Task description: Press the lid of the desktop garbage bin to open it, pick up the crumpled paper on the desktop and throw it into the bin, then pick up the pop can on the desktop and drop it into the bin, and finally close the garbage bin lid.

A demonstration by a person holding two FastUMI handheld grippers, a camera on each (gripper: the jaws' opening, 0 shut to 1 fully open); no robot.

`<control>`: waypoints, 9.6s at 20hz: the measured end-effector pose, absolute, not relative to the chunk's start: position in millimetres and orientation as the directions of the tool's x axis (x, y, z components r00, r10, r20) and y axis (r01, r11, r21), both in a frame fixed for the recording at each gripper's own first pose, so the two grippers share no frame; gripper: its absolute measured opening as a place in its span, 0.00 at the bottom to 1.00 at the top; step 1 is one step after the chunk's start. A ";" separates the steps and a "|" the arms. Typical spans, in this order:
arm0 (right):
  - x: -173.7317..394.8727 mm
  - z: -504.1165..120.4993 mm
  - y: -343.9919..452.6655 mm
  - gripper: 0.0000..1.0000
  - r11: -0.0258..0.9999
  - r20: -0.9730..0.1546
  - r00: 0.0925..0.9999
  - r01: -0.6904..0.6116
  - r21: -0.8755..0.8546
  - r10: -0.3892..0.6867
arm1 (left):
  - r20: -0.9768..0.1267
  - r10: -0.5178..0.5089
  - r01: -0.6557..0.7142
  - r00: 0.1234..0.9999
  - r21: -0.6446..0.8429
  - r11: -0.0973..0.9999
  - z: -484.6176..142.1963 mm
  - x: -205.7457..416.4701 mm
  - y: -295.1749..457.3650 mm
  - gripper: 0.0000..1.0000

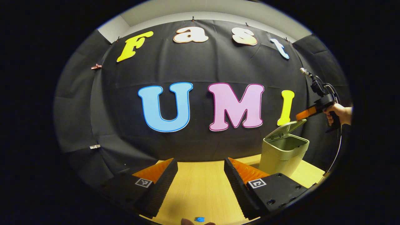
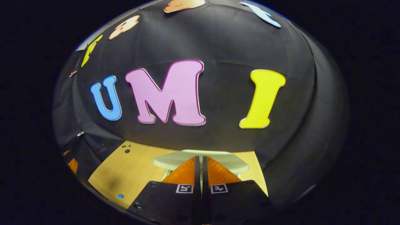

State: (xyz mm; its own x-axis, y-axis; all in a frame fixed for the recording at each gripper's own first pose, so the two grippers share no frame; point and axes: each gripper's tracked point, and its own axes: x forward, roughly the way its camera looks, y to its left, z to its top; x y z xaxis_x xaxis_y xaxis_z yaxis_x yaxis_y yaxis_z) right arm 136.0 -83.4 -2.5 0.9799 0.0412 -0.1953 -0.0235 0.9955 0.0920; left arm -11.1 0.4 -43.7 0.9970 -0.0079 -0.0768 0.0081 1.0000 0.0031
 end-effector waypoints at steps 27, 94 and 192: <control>0.6 27.0 -18.3 0.59 0.997 0.051 0.996 -0.077 -0.008 0.077 | -0.630 -0.053 0.105 0.775 0.045 0.993 -339.5 -57.9 16.1 0.89; -64.5 -137.1 -38.1 0.62 0.992 -0.275 0.961 0.022 0.122 0.012 | -0.177 -0.701 0.709 0.691 -0.025 0.705 -59.4 157.3 -356.0 0.45; 153.5 -124.5 -43.9 0.81 0.986 -0.492 0.855 -0.119 0.119 0.163 | -0.303 -0.344 0.309 0.889 -0.157 0.938 -119.1 14.5 -86.4 0.87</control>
